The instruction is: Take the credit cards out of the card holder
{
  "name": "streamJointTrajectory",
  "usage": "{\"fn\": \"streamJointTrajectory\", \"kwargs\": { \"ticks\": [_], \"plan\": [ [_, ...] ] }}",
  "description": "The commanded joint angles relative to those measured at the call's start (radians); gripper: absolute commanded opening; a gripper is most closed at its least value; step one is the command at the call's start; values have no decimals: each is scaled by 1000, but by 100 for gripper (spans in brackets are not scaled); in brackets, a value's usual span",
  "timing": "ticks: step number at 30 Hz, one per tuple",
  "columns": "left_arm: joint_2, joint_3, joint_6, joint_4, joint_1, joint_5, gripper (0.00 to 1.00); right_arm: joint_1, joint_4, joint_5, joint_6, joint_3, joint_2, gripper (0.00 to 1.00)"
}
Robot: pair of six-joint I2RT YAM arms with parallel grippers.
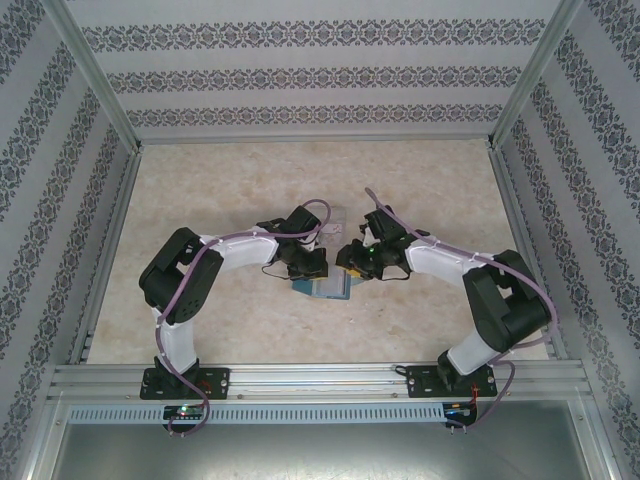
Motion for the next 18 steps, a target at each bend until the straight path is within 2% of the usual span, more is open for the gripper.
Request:
{"fn": "streamJointTrajectory", "kwargs": {
  "ticks": [1, 7, 18],
  "plan": [
    [-12, -5, 37, -70, 2, -54, 6, 31, -15, -30, -22, 36, 45, 38],
    [-26, -22, 27, -50, 9, -40, 6, 56, -19, -26, -27, 64, 95, 38],
    [-33, -137, -83, 178, 65, 127, 5, 61, -15, -22, -38, 56, 137, 38]
  ]
}}
